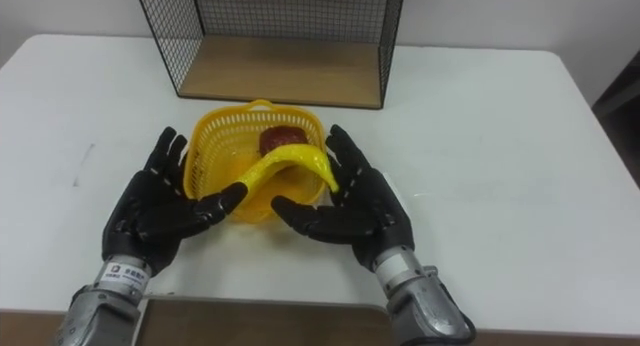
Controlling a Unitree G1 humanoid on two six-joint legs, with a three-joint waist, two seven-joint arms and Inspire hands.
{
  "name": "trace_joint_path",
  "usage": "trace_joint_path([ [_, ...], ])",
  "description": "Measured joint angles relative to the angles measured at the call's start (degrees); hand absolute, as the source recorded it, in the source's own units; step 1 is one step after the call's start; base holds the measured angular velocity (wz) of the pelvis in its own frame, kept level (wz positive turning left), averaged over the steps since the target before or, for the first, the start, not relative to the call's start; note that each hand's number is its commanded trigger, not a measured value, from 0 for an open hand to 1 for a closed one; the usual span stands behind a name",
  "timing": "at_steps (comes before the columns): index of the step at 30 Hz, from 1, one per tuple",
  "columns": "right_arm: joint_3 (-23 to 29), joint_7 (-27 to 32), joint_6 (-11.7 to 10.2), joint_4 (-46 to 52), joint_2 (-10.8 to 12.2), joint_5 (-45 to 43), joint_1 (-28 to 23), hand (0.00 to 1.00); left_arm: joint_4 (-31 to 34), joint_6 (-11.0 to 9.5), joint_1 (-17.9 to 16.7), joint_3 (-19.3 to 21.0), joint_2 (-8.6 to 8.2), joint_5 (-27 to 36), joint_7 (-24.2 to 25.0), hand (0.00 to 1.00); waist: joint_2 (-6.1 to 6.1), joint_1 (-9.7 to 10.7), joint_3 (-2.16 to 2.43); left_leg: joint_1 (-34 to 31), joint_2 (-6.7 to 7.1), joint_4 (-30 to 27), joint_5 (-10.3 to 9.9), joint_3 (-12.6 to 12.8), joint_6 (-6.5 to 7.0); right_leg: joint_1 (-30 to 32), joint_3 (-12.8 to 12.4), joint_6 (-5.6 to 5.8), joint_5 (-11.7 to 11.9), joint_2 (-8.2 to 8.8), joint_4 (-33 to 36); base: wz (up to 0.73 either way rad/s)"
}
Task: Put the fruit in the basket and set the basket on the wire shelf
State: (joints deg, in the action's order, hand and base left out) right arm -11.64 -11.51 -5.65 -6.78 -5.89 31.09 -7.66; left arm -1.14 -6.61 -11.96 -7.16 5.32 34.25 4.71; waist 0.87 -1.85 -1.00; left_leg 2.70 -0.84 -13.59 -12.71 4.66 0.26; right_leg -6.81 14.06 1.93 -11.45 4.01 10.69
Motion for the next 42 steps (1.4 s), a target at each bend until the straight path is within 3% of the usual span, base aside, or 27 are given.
trace_joint_path([
  [12,-0.1,0.1,0.0,0.0,-0.1,0.0,0.0,0.0,2.2,0.0,0.1,0.1,0.69,0.0,0.0,0.0,-0.14,0.0,-0.05,0.0,-0.07,0.0,0.0,0.0,0.0,0.0,0.0,-0.04,0.0,-0.04,0.0,0.0],
  [22,-0.6,0.5,0.0,-1.4,0.2,-4.1,1.3,0.0,1.0,0.0,0.1,-1.6,0.66,-0.8,0.0,0.0,-0.83,0.2,-0.38,0.3,-0.07,0.0,0.0,0.0,0.0,-0.2,0.1,-0.04,0.0,-0.01,0.1,0.0],
  [42,-0.7,1.0,0.0,-1.5,1.1,-4.3,1.4,0.0,-4.1,-0.4,-0.1,-5.1,0.51,-3.0,-0.3,0.0,-1.45,3.0,-0.06,0.8,0.02,0.3,0.0,0.5,0.0,-0.3,-0.6,-0.04,0.0,-0.03,0.0,-0.01],
])
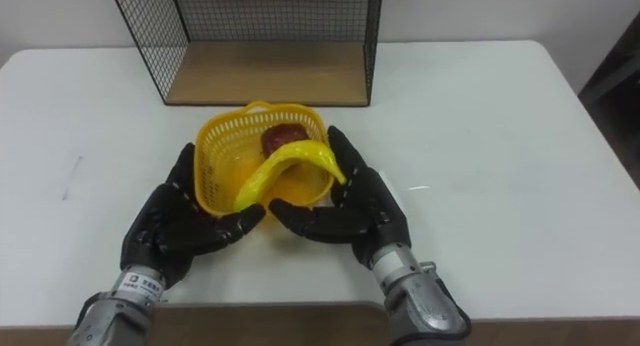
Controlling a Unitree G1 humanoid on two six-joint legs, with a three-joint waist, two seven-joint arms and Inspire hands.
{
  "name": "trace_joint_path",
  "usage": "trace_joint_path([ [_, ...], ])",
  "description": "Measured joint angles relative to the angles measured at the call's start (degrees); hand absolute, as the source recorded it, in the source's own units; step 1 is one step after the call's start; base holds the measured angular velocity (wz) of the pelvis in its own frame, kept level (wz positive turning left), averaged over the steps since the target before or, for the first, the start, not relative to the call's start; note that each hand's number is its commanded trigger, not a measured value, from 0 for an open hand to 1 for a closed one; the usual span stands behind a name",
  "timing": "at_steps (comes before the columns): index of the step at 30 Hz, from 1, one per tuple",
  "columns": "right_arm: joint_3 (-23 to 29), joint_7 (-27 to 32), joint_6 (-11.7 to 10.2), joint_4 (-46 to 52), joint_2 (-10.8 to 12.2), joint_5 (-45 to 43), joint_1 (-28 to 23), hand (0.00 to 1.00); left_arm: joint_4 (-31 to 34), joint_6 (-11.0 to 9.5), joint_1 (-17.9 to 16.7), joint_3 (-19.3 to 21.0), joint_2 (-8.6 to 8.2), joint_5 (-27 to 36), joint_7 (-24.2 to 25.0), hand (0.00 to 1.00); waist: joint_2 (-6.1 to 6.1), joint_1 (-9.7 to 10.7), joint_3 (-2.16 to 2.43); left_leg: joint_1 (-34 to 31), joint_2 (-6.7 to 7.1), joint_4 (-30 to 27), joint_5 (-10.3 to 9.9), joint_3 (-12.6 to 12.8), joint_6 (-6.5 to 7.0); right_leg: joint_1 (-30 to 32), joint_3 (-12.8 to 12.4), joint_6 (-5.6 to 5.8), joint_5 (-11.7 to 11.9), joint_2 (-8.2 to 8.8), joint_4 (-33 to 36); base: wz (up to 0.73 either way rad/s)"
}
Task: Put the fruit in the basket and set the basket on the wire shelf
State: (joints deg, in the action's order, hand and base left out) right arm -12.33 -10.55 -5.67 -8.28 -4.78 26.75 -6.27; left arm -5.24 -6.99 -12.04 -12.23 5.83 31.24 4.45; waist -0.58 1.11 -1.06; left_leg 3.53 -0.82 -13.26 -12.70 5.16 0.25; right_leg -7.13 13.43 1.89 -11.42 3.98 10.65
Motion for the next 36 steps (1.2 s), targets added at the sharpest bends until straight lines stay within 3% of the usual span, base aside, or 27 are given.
trace_joint_path([
  [10,-0.4,2.4,0.0,0.2,0.2,0.0,0.7,0.0,-0.2,0.0,1.1,-1.4,-0.48,-2.1,-1.7,0.0,0.06,0.2,0.02,-0.2,-0.3,-0.1,0.0,1.0,0.0,0.7,-0.8,-0.12,0.1,-0.15,0.3,-0.04],
  [25,-0.4,4.9,-3.1,3.5,0.2,0.1,0.9,0.0,4.3,-0.4,3.8,-1.5,-0.67,-3.5,-2.8,0.0,0.14,0.2,0.03,0.2,-0.54,-0.1,0.0,2.5,-0.01,1.2,-2.3,-0.17,0.1,-0.22,1.0,-0.05],
  [36,-0.5,5.5,-3.1,5.2,0.2,-0.3,1.5,0.0,7.4,-0.4,5.0,-0.3,-0.66,-5.3,-3.8,0.0,0.24,0.0,0.04,0.2,-0.6,-0.1,0.0,2.5,-0.01,1.2,-2.2,-0.23,0.2,-0.27,1.2,0.0],
])
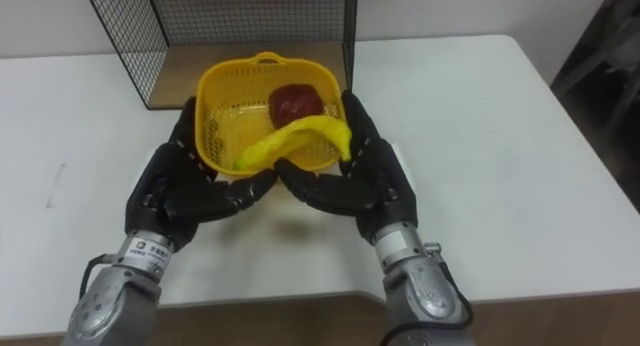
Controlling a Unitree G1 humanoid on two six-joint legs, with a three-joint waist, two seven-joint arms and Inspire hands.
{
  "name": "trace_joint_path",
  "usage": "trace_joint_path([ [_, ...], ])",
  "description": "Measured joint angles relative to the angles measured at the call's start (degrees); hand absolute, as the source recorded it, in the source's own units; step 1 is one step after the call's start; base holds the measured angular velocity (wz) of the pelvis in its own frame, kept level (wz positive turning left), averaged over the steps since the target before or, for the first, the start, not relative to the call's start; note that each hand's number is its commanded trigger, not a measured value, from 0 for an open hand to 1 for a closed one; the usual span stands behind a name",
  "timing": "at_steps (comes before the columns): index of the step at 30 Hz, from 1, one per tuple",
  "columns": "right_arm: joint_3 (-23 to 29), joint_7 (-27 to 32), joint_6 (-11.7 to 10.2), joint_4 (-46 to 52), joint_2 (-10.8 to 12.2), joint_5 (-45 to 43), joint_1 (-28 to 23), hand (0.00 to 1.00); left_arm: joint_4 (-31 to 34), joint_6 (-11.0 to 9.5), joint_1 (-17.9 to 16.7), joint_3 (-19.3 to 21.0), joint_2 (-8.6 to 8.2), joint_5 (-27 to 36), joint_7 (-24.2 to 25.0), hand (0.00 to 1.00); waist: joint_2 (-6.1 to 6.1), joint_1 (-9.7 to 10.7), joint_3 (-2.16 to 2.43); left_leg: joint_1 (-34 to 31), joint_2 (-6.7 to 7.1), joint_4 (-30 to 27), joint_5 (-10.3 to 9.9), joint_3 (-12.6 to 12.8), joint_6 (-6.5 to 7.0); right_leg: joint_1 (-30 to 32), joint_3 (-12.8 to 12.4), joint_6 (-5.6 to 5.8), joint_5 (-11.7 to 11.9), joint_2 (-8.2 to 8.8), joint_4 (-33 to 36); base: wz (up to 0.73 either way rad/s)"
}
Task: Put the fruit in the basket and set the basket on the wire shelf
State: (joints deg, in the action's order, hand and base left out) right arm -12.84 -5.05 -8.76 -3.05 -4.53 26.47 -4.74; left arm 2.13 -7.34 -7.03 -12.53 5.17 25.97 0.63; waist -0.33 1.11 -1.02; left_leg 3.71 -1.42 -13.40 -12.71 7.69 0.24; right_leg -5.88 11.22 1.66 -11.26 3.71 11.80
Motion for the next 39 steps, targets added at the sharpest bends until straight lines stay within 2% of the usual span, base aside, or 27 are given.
trace_joint_path([
  [15,-0.6,-0.4,0.0,0.1,0.1,0.0,0.0,0.0,1.8,-0.2,1.0,1.1,-0.09,-1.9,-0.1,0.0,0.28,-0.3,0.02,0.0,0.01,-0.1,0.0,0.1,0.0,0.2,0.0,0.0,0.0,0.08,0.1,0.0],
  [19,-0.5,-0.3,0.0,0.2,0.3,0.0,0.5,0.0,1.8,-0.9,1.0,1.1,-0.83,-1.9,-0.3,0.0,0.37,-0.3,0.0,0.0,0.0,-0.7,0.0,0.1,0.02,1.1,0.0,0.19,-0.2,0.45,2.6,0.0],
  [21,-0.4,-0.3,0.0,0.4,0.3,-0.1,0.5,0.0,1.5,-1.4,0.9,0.9,-1.01,-1.8,-0.4,0.0,0.41,-0.2,-0.07,-0.4,0.19,-1.7,-0.1,0.1,0.12,2.0,0.7,0.58,-0.5,1.34,5.0,0.05],
  [23,-0.3,-0.1,0.0,0.5,0.4,-0.3,1.2,0.0,1.0,-1.8,1.1,1.1,-1.12,-1.7,-0.3,0.0,0.49,0.3,-0.25,-1.8,0.84,-4.2,-1.2,0.1,1.36,4.8,1.6,1.14,-2.2,3.15,11.1,0.1],
  [24,-0.2,0.0,0.0,0.4,0.4,-0.2,1.3,0.0,0.8,-1.8,1.2,1.1,-1.18,-1.6,-0.3,0.0,0.51,0.2,-0.36,-2.1,1.19,-4.6,-1.5,0.1,1.56,5.8,1.7,1.38,-2.5,3.58,13.2,0.09],
  [26,-0.1,0.3,0.0,0.3,0.4,0.0,1.3,0.0,-1.0,-1.8,1.6,0.9,-1.76,1.1,-0.3,0.0,0.27,-0.1,-0.77,-2.4,2.17,-6.5,-3.0,-0.1,2.76,9.2,1.7,1.52,-2.7,6.02,22.4,0.07],
  [27,-0.2,0.3,0.0,0.3,0.4,0.1,1.3,0.0,-1.3,-1.7,1.6,1.0,-1.72,1.4,-0.3,0.0,0.43,-0.1,-0.8,-2.4,2.36,-6.9,-3.2,-0.2,3.1,10.2,1.1,1.53,-2.7,6.62,24.5,0.07],
  [29,-0.7,0.2,0.0,0.2,0.3,-0.2,1.3,0.0,-1.3,-1.7,1.6,0.9,-1.72,2.0,-0.3,0.0,0.6,-0.2,-0.91,-3.2,3.51,-9.0,-4.6,0.0,4.27,13.2,-1.3,2.29,-1.5,8.01,30.2,0.0],
  [31,-0.7,0.2,0.0,-0.1,0.4,-1.0,1.3,0.0,-1.3,-1.8,1.7,1.2,-1.76,2.0,-0.3,0.0,0.58,-0.2,-0.9,-3.4,3.95,-9.7,-5.2,-0.3,5.33,15.2,-2.7,2.35,0.7,8.26,33.5,0.04],
  [32,-0.6,0.2,0.0,-0.7,0.3,-1.0,1.3,0.0,-1.3,-1.8,1.6,1.0,-1.82,1.8,-0.4,0.0,0.33,-0.1,-0.91,-3.0,3.93,-10.0,-5.3,-1.0,6.21,16.4,-3.2,2.01,1.2,8.11,34.2,0.1],
  [33,-0.5,0.2,0.1,-0.9,0.1,-1.0,1.3,0.0,-1.3,-1.7,1.6,0.9,-1.85,1.3,-0.5,0.0,-0.06,-0.2,-0.79,-3.1,3.82,-10.0,-5.4,-1.3,6.36,16.8,-3.4,1.98,0.2,7.62,33.5,0.05],
  [34,-0.6,0.2,0.1,-1.0,0.1,-0.6,1.4,0.0,-1.2,-1.8,1.8,1.1,-1.83,0.9,-0.5,0.0,-0.1,-0.3,-0.74,-3.2,3.25,-10.0,-5.5,-1.5,6.45,18.0,-3.3,1.74,-1.5,5.95,30.3,0.08],
  [35,-0.5,0.1,0.1,-1.0,0.2,0.3,1.3,0.0,-1.3,-1.8,2.0,1.1,-1.69,1.0,-0.5,0.0,-0.36,-0.1,-0.75,-3.1,2.93,-9.9,-5.3,-1.9,6.05,19.0,-3.4,1.75,-1.7,3.9,24.7,0.14],
  [36,-0.5,0.1,0.1,-1.0,0.1,0.5,1.3,0.0,-1.3,-1.8,2.0,1.0,-1.69,1.3,-0.5,0.0,-0.25,-0.1,-0.7,-2.9,2.91,-9.8,-5.1,-2.0,6.07,19.0,-3.4,1.49,-1.5,3.03,21.4,0.23],
  [38,-0.5,0.1,0.1,-1.1,0.1,1.4,1.4,0.0,-1.5,-1.8,2.0,0.5,-1.72,2.2,-0.5,0.0,-0.01,0.0,-0.51,-1.8,3.26,-10.0,-6.3,-2.0,6.22,18.9,-3.2,-0.94,2.6,0.66,11.5,0.21],
  [39,-0.4,0.1,0.1,-1.1,0.1,1.2,1.4,0.0,-1.5,-1.8,1.9,0.4,-1.8,2.1,-0.5,0.0,0.18,0.1,-0.37,-1.4,3.26,-10.2,-6.8,-2.3,6.11,18.8,-3.4,-1.68,3.8,-0.01,10.8,0.25],
])
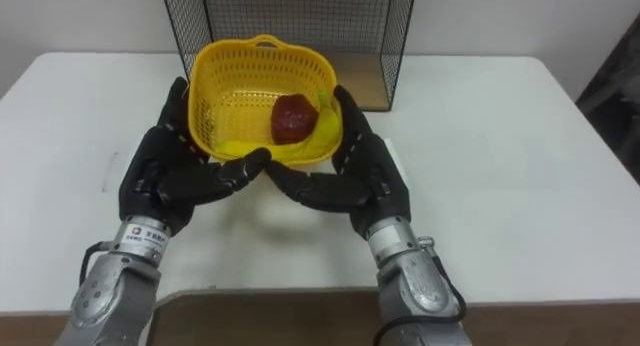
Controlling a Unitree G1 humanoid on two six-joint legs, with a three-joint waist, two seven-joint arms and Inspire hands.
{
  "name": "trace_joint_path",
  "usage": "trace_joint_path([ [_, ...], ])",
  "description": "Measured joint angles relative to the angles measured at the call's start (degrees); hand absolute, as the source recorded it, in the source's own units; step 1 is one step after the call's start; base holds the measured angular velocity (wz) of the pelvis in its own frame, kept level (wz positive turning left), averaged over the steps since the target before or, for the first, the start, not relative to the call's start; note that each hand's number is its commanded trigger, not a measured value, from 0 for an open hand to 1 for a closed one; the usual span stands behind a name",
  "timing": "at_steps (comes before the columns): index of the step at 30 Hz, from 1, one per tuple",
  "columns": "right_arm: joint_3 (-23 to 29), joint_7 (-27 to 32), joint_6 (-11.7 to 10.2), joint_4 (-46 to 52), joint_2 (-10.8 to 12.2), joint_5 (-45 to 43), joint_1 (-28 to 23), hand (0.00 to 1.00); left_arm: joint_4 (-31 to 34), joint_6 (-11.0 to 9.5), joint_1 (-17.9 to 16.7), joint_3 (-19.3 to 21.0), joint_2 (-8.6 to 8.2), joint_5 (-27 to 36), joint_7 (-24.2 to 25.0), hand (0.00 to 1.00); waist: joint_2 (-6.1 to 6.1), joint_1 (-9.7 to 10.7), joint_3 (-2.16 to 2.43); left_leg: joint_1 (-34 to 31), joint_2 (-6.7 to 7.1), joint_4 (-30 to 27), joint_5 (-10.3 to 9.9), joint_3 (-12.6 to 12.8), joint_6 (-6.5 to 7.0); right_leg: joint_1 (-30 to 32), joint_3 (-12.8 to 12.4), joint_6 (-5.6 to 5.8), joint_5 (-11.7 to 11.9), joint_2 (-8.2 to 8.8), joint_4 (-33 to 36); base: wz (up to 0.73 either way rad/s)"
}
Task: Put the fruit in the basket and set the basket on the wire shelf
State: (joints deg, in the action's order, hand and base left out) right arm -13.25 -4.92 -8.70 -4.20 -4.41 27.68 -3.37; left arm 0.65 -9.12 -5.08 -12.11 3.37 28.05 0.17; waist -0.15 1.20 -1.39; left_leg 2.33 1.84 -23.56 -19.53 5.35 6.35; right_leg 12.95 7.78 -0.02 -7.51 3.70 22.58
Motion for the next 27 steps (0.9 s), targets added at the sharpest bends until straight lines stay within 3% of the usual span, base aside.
trace_joint_path([
  [2,0.1,0.0,0.0,-0.2,0.1,-0.2,0.1,0.0,0.1,0.0,0.0,-0.2,0.09,0.0,0.0,0.0,-0.81,-0.2,0.52,1.0,-0.24,0.2,-1.0,-0.8,-0.82,-1.1,0.4,-0.94,1.3,-0.92,0.1,0.18],
  [4,-0.3,0.0,0.0,-0.2,0.2,0.7,0.2,0.0,0.0,-0.1,0.0,0.1,0.35,0.1,0.0,0.0,-1.06,-0.5,0.47,1.7,-1.02,0.0,-1.8,-0.8,-1.79,-1.5,1.1,-1.16,2.5,-1.28,0.8,0.07],
  [6,-0.5,0.0,0.0,-0.2,0.1,1.4,0.2,0.0,0.4,-0.1,0.0,0.3,0.4,-0.6,0.0,0.0,-1.14,-1.2,0.51,1.9,-2.28,-1.3,-3.0,-0.6,-3.09,-1.2,2.4,-1.77,1.0,-2.02,2.7,0.03],
  [7,-0.5,0.0,0.0,-0.1,0.0,2.1,0.2,0.0,0.6,-0.1,0.0,0.3,0.37,-0.6,0.0,0.0,-1.05,-1.6,0.55,0.7,-3.32,-4.8,-3.6,0.1,-4.29,-1.0,3.0,-2.39,-0.4,-2.47,4.1,-0.06],
  [9,-1.0,0.0,0.0,-0.1,-0.1,2.3,0.2,0.0,0.6,-0.1,-0.1,0.3,0.4,-0.6,-0.4,0.0,-1.11,-2.1,0.52,-1.7,-5.18,-13.1,-3.7,1.4,-4.55,-1.2,3.4,-3.36,-2.9,-3.27,6.0,-0.27],
  [10,-1.2,0.0,0.0,-0.1,-0.2,2.4,0.2,0.0,0.6,-0.1,-0.1,0.3,0.4,-0.5,-0.9,0.0,-1.44,-2.7,0.5,-2.9,-6.91,-19.0,-3.2,2.2,-5.31,-2.0,3.3,-4.21,-4.5,-3.98,7.3,-0.51],
  [11,-1.4,0.0,0.0,-0.1,-0.2,2.3,0.2,0.0,0.6,-0.1,-0.1,0.3,0.42,-0.5,-1.2,0.0,-1.57,-2.8,0.49,-3.9,-8.43,-24.3,-1.7,2.4,-7.61,-3.1,2.8,-4.99,-6.0,-4.96,8.0,-0.46],
  [12,-1.4,0.0,-0.1,-0.1,-0.2,2.3,0.2,0.0,0.6,-0.1,0.0,0.3,0.4,-0.5,-1.2,0.0,-1.6,-3.1,0.45,-4.4,-8.9,-26.3,-0.6,2.3,-8.31,-4.1,2.7,-5.22,-6.6,-5.3,8.1,-0.32],
  [13,-1.4,0.0,-0.1,-0.1,-0.3,2.1,0.2,0.0,0.6,-0.2,-0.1,0.2,0.4,-0.7,-1.2,0.0,-1.33,-3.0,0.38,-5.2,-9.11,-29.4,2.1,2.2,-8.61,-5.6,1.8,-5.61,-7.5,-5.84,7.6,-0.21],
  [15,-1.0,0.0,-0.4,-0.2,-0.4,2.1,0.3,0.0,0.6,-0.3,0.2,0.5,0.31,-0.7,-1.0,0.0,-1.07,-2.8,0.35,-6.0,-9.12,-28.1,0.7,2.0,-8.53,-7.4,0.6,-5.73,-7.8,-6.08,6.0,-0.19],
  [16,-1.0,0.0,-0.7,-0.2,-0.4,2.1,0.3,0.0,0.6,-0.4,0.3,0.5,0.11,-0.7,-1.0,0.0,-0.91,-3.0,0.22,-7.6,-8.99,-25.4,-0.6,2.3,-8.53,-8.2,-0.1,-5.82,-7.6,-5.94,4.9,-0.25],
  [18,-1.3,0.0,-0.7,-0.5,-0.4,2.7,0.3,0.0,0.6,-0.5,0.3,0.6,0.54,-0.7,-1.0,0.0,-0.5,-3.4,0.09,-9.8,-9.02,-18.0,-0.8,2.3,-8.85,-9.4,-1.2,-5.74,-7.5,-5.7,3.4,-0.31],
  [19,-1.5,-0.1,-0.7,-1.1,-0.4,3.2,0.3,0.0,0.6,-0.5,0.3,0.7,0.76,-0.7,-1.0,0.0,-0.49,-3.4,0.09,-10.6,-9.18,-11.4,0.2,1.9,-9.42,-10.2,-1.7,-5.63,-7.6,-5.73,2.5,-0.24],
  [20,-1.4,-0.2,-0.7,-1.7,-0.5,3.3,0.6,0.0,0.7,-0.5,0.7,0.8,0.82,-0.7,-0.9,0.0,-0.6,-3.4,-0.03,-11.8,-9.17,-6.4,5.4,1.4,-8.81,-10.4,-1.9,-5.16,-7.9,-5.8,2.3,-0.25],
  [22,-1.9,-0.3,-0.4,-1.9,-0.3,3.1,1.1,0.0,0.7,-0.5,1.4,1.2,1.32,-0.7,-0.9,0.0,0.56,-3.4,-0.22,-11.4,-8.31,-3.9,6.9,1.4,-8.5,-9.5,-2.8,-4.59,-7.6,-5.21,1.5,-0.1],
  [25,-1.7,-0.5,-0.4,-1.8,-0.9,1.4,1.2,0.0,0.5,-0.4,1.5,1.2,1.53,-0.6,-0.9,0.0,0.6,-3.1,-0.23,-10.5,-6.86,-0.5,8.9,1.4,-8.21,-10.1,-2.3,-4.16,-6.1,-4.67,-1.1,0.05],
  [27,-1.6,-0.7,-0.4,-1.7,-1.1,0.7,1.2,0.0,0.4,-0.5,1.4,1.2,1.54,-0.6,-0.9,0.0,0.55,-3.1,0.04,-8.7,-6.25,1.9,9.7,1.1,-8.26,-11.2,-2.0,-3.83,-6.2,-4.25,-2.3,0.13],
])
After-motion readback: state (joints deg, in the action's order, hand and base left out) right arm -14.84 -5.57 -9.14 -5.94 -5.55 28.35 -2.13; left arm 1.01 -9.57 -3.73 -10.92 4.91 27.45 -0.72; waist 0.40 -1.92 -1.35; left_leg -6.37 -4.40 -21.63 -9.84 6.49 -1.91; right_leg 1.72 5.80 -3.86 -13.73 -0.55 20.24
